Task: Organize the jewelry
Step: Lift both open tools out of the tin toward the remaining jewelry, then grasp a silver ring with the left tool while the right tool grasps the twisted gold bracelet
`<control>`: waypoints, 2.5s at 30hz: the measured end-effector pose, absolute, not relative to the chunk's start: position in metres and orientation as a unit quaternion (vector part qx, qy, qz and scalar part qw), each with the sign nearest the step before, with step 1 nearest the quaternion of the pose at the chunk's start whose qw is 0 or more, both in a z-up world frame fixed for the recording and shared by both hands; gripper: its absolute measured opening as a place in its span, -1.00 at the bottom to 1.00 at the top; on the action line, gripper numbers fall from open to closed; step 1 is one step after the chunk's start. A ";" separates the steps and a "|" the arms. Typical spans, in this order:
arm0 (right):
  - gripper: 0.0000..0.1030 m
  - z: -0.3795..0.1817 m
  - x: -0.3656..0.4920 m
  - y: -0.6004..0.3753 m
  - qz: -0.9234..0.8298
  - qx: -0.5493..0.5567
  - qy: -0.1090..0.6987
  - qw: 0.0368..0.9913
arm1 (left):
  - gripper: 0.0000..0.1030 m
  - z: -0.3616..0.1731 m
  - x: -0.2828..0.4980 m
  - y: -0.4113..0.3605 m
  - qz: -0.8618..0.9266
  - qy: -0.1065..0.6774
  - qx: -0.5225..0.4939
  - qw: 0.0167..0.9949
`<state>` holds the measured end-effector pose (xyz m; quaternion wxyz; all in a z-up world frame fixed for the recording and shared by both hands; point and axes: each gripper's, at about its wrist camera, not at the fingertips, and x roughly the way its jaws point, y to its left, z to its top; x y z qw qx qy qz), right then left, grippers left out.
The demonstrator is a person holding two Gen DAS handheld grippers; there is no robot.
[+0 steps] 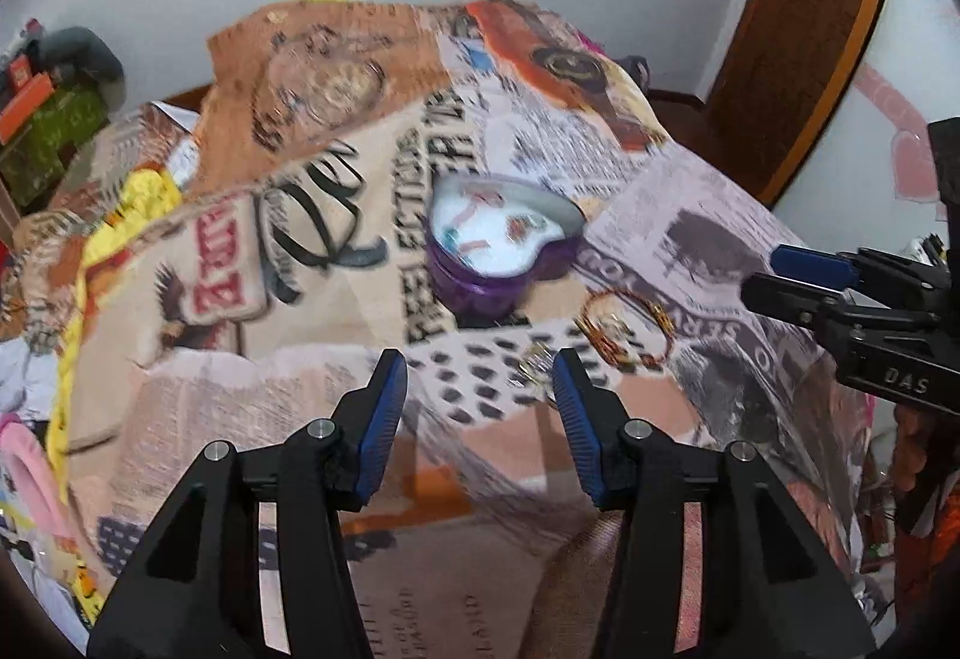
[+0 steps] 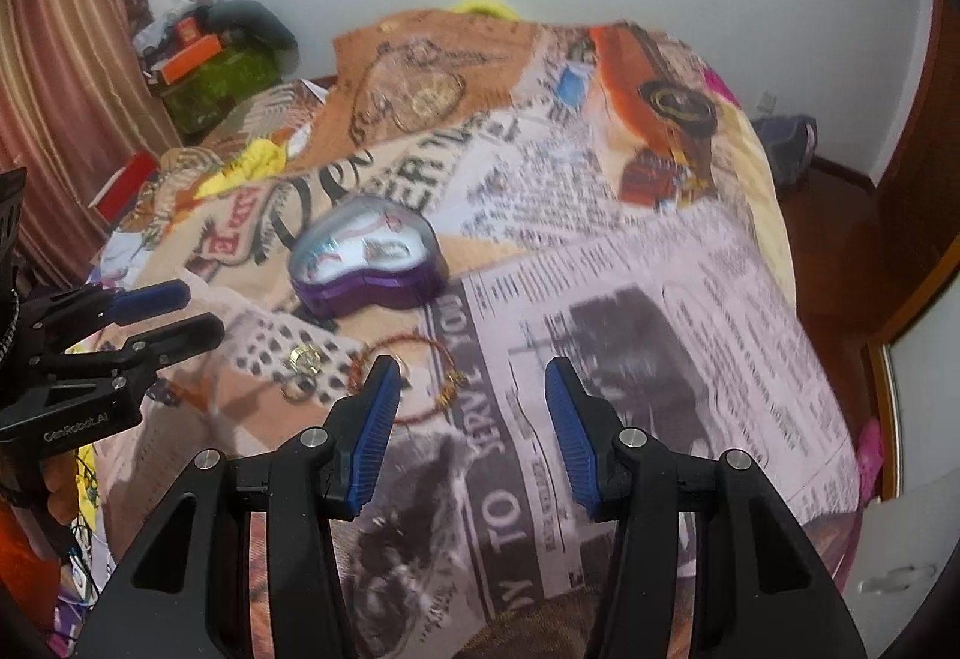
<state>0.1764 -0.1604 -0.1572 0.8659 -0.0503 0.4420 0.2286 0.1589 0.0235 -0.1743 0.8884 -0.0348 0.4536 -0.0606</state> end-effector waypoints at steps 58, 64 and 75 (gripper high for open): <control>-0.87 -0.145 0.180 -0.145 0.239 -0.047 0.416 0.876 | -0.60 -0.149 0.153 0.010 -0.076 0.398 -0.025 0.914; -0.87 -0.132 0.183 -0.138 0.245 -0.039 0.397 0.884 | -0.60 -0.138 0.155 0.018 -0.066 0.380 -0.028 0.922; -0.87 -0.119 0.197 -0.121 0.256 -0.038 0.372 0.891 | -0.60 -0.133 0.173 0.038 -0.047 0.365 -0.039 0.929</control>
